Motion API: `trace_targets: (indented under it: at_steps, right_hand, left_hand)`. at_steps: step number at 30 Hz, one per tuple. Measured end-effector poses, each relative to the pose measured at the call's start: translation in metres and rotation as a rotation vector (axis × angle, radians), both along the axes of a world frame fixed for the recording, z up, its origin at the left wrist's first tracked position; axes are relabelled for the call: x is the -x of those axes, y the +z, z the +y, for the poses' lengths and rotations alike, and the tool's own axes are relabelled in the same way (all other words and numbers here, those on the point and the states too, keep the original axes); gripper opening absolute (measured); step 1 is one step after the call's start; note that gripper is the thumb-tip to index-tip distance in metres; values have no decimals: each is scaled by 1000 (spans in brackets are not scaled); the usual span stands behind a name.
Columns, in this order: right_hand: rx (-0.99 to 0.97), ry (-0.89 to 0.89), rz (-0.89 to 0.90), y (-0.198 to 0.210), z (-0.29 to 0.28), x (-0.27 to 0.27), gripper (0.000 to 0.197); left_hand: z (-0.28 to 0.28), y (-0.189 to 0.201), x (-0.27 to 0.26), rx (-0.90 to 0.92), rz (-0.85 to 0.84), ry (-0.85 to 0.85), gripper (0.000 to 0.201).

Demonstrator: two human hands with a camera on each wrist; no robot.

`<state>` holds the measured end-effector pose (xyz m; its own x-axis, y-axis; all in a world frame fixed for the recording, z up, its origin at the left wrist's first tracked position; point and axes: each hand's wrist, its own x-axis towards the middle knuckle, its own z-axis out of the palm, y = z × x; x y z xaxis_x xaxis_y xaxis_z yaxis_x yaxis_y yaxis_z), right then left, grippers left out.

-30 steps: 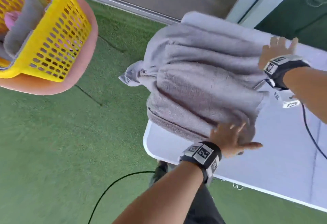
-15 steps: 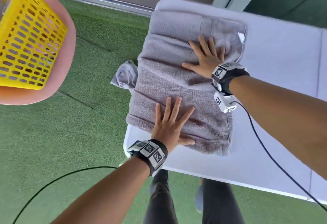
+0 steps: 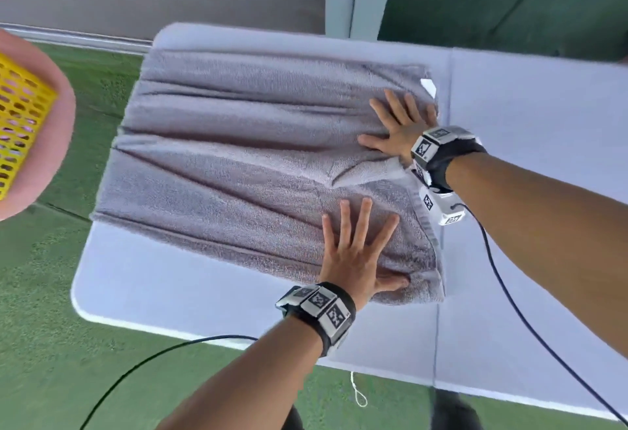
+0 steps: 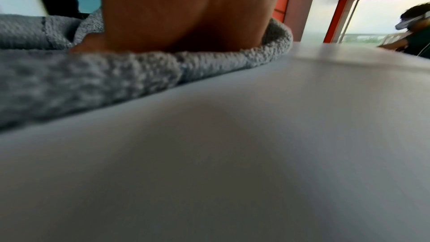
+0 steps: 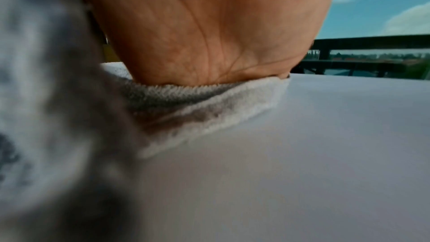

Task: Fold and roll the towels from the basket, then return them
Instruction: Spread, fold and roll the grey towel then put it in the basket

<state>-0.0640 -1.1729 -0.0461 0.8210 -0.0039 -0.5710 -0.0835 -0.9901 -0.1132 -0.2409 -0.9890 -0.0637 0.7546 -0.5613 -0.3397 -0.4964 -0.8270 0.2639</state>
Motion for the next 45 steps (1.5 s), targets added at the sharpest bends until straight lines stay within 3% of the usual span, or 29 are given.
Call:
trace_targets:
  at_steps: [6,12,19,23,25,26,28,31,32,34,36,40,43,45]
  right_hand:
    - [37,-58,-20,1,-195,81,87]
    - [68,-175,-28,-3,-345,145,86]
    - [69,-262,-62,6,-461,202,88]
    - [66,-298,-92,8,-517,225,124]
    - [89,-325,-67,6,-534,232,117]
    - [143,-334,-59,6,-536,235,102]
    - [154,-453,-119,12,-529,243,65]
    - [25,-676,-526,26,-498,273,48]
    - [8,-734,-663,31,-482,291,42]
    - [4,-801,-799,39,-447,331,33]
    - [-63,-805,-739,38,-414,368,26]
    - [-180,-670,-488,24,-360,427,30]
    - [-197,-567,-467,14,-346,445,37]
    - [-116,-571,-446,13,-349,444,32]
  left_hand:
    - [-206,1,78,-12,9,-123,103]
    - [-353,-3,133,0,53,-154,106]
    - [-462,-6,164,26,64,-135,106]
    - [-509,-5,170,32,116,-169,110]
    - [-524,1,167,-1,199,-235,116]
    - [-529,7,161,-26,260,-275,119]
    - [-532,20,144,20,444,-293,115]
    - [-497,49,121,453,635,-94,76]
    - [-475,57,118,532,588,-79,60]
    - [-421,64,114,524,329,-116,36]
    - [-364,56,110,447,169,-134,21]
    - [-276,32,104,209,-26,-189,21]
    - [-247,29,100,120,-135,-259,35]
    - [-245,28,96,138,-138,-285,27]
